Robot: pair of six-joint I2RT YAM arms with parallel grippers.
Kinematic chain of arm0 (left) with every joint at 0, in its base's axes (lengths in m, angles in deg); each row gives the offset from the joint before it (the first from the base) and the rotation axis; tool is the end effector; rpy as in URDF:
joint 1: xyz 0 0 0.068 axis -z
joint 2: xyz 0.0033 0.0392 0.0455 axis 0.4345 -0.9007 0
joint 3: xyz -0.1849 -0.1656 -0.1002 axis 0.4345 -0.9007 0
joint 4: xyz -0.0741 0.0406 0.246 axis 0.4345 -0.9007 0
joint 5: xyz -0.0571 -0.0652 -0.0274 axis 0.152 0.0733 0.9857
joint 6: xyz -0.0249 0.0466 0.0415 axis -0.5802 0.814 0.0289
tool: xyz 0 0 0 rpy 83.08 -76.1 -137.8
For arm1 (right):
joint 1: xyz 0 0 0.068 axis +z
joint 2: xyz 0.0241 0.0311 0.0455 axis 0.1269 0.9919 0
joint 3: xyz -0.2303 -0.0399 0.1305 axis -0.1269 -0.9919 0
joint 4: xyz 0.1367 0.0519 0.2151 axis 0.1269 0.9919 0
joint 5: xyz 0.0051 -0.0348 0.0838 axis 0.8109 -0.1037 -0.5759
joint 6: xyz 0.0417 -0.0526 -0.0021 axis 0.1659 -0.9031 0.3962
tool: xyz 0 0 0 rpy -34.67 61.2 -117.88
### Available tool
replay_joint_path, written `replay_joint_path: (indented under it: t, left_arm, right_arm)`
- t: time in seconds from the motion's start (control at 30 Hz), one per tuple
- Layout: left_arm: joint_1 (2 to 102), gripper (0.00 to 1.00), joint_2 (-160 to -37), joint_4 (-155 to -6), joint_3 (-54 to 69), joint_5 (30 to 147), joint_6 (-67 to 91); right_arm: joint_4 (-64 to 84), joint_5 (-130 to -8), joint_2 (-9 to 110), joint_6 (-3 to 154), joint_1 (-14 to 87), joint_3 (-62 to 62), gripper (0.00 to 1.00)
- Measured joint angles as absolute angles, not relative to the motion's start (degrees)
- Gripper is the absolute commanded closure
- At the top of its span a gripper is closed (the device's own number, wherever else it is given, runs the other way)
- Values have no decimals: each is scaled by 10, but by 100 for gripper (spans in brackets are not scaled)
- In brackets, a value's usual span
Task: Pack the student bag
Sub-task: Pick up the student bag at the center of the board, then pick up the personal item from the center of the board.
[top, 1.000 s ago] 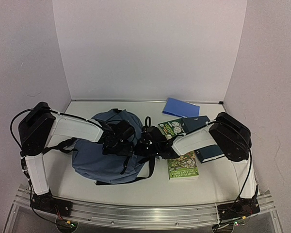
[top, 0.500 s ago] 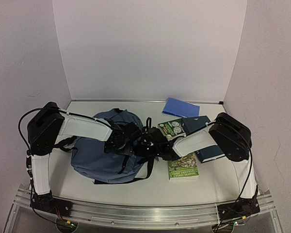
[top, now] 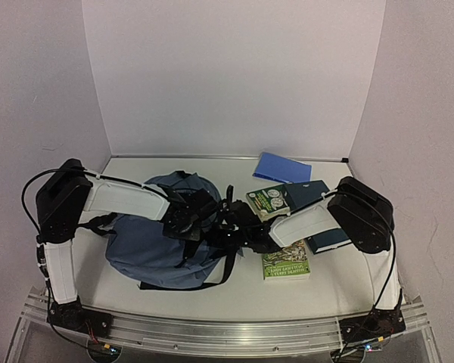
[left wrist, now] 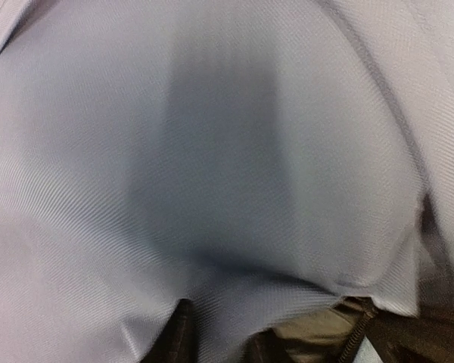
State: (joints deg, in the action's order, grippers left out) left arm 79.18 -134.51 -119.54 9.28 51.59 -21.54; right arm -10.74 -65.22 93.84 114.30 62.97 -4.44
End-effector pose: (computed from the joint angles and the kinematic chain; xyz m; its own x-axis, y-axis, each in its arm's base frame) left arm 0.2453 -0.2878 0.1354 -0.8509 0.1059 -0.5145 0.0403 0.9897 0.1371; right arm 0.2598 0.3876 0.1002 -0.8277 0.0552 -0.5584 -0.3804 0.6764 0.6307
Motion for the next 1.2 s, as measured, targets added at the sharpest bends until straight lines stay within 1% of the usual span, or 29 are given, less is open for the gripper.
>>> replay_joint_path:
  t: [0.13, 0.33, 0.37, 0.4, 0.47, 0.57, 0.77, 0.87, 1.0, 1.2]
  left_arm:
    - [788, 99, -1281, -1160, 38, 560, -185]
    - [766, 100, -1194, -1134, -19, 643, -153]
    - [760, 100, -1185, -1128, -27, 659, -150]
    - [752, 100, -1177, -1125, -32, 675, -148]
    - [737, 100, -1170, -1119, -37, 702, -144]
    - [710, 100, -1160, -1118, -44, 721, -140]
    - [642, 100, -1124, -1143, -52, 734, -134]
    - [619, 100, -1104, -1152, -52, 744, -128]
    - [588, 100, -1078, -1169, -50, 779, -120]
    - [520, 100, -1053, -1225, -14, 822, -101]
  right_arm:
    - [-100, -663, 927, 1139, 634, -46, 100]
    - [-96, -677, 909, 1128, 638, -43, 100]
    - [-95, -680, 909, 1126, 638, -42, 97]
    - [-93, -682, 907, 1124, 638, -40, 90]
    - [-87, -684, 902, 1117, 638, -39, 65]
    - [-47, -678, 876, 1109, 636, -42, 40]
    - [55, -630, 767, 1068, 609, -46, 14]
    - [98, -597, 688, 1045, 566, -63, 7]
    - [145, -555, 622, 1024, 495, -89, 3]
    - [197, -549, 589, 998, 360, -152, 2]
